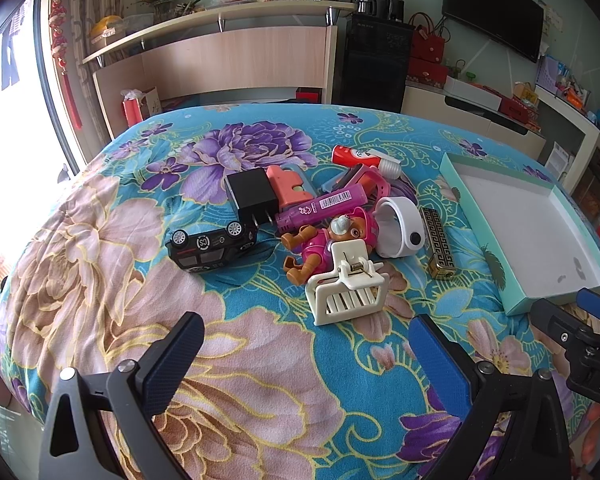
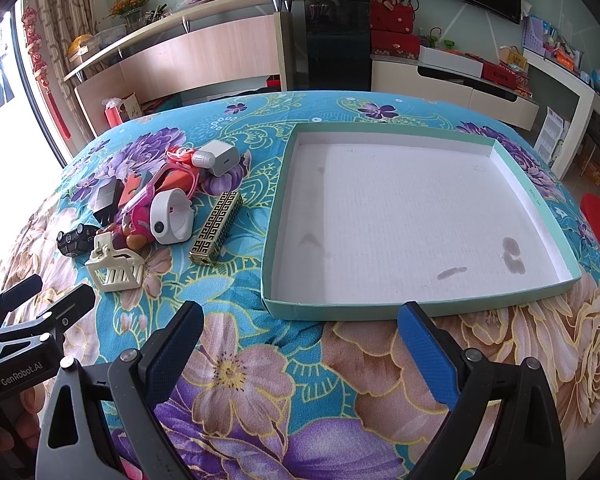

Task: Organize rigid objects

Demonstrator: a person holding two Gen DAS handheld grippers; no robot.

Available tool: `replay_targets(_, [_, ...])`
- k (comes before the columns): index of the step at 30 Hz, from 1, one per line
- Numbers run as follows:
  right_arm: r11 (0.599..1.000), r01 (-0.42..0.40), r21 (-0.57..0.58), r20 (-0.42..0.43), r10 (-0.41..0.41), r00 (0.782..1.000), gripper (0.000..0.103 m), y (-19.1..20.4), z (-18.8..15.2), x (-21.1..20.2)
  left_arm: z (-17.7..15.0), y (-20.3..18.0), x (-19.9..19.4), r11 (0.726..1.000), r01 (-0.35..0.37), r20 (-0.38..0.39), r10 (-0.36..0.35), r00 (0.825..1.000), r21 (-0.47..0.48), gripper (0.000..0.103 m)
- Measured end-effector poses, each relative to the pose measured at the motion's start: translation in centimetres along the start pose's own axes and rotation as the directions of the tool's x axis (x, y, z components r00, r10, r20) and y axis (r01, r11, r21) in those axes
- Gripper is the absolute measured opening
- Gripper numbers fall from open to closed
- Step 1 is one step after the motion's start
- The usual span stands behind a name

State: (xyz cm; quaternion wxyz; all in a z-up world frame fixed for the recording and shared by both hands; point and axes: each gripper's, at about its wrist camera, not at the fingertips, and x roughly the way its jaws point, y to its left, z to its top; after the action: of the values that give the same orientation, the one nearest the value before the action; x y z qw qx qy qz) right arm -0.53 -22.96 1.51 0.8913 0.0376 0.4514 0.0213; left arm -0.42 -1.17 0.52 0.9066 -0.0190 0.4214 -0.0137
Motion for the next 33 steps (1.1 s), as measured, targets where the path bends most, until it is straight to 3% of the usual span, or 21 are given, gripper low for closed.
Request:
replay_targets(9, [1.0,-0.001,-0.021,0.013,0.001,1.0,0.098,0.4,0.4,-0.3,0.2,1.8,0.0,1.0,-0.003,-0.035,0.003,0.999,-0.021,0.103])
replay_targets(12, [0.999,-0.028,-0.045,0.035,0.03,0.999,0.098,1.2,1.1,-0.8,0.8,3.4,-0.2,0.999,-0.039,-0.027,0.038,0.999,-0.036,0.103])
replay_targets(16, [0.995,-0.075,-0.069,0.032,0.077,0.996,0.098,3.0,2.0,-0.6,1.4,4.6,0.0,0.998,-0.022,-0.033,0.02,0.999,-0.062,0.103])
replay_targets(24, [0.989,-0.095,-0.116,0.022,0.098,0.995,0.098,5.5,4.0,1.0,1.3,0.7,2.1,0.998,0.047,-0.081,-0.044,0.996,0.04,0.103])
replay_targets(31, [0.986,-0.125,-0.107,-0.001,0.125,0.992,0.096,6.1,5.4,2.8,2.3,-1.2,3.5,0.996,0.073,-0.085,-0.069,0.994,0.046,0.099])
replay_targets(33, [0.985,-0.127,-0.115,-0.012,0.127,0.992,0.085,6.3,5.5,3.4,2.5,-1.3,4.1,0.997,0.072,-0.092,-0.068,0.993,0.035,0.093])
